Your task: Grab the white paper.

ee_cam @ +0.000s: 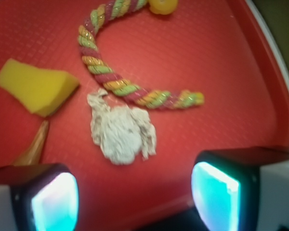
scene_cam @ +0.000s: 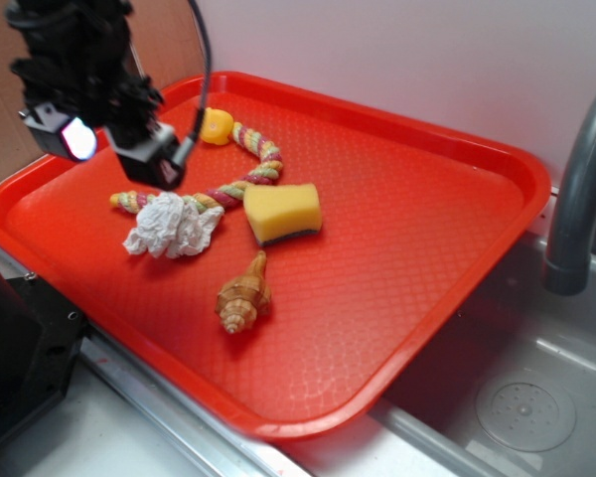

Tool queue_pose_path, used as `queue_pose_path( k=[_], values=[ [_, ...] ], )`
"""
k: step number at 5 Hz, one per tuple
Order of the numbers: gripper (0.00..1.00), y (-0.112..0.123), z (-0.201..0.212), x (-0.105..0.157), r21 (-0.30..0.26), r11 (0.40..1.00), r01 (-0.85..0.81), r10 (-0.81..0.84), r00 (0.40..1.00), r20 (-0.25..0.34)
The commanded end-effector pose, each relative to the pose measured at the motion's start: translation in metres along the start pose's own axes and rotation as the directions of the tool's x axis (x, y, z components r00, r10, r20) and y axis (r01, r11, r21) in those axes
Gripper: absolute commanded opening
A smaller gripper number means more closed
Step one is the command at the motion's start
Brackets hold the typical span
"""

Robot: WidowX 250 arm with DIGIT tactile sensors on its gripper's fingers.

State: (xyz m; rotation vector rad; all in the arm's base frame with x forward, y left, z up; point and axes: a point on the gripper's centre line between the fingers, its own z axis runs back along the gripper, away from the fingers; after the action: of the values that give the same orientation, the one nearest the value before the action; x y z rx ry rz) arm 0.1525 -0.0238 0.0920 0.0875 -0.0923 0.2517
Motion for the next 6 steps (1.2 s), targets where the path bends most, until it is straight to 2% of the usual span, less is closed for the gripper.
queue_pose_path(
  k=[1,2,3,4,5,6],
  values=[
    [1.0,-0.01,-0.042,0.015,-0.008,0.999,0.048,-0.049,0.998,-0.031],
    [1.0,-0.012,-0.065,0.015,-0.057,0.996,0.074,-0.075,0.997,-0.027],
    [0.18,-0.014,-0.075,0.018,-0.075,0.993,0.093,-0.098,0.993,-0.06],
    [0.0,-0.016,-0.08,0.021,-0.073,0.992,0.099,-0.104,0.992,-0.066],
    [0.0,-0.013,-0.067,0.022,-0.094,0.991,0.091,-0.097,0.993,-0.064],
    [0.0,-0.005,-0.03,0.023,-0.062,0.997,0.052,-0.056,0.997,-0.058]
  ],
)
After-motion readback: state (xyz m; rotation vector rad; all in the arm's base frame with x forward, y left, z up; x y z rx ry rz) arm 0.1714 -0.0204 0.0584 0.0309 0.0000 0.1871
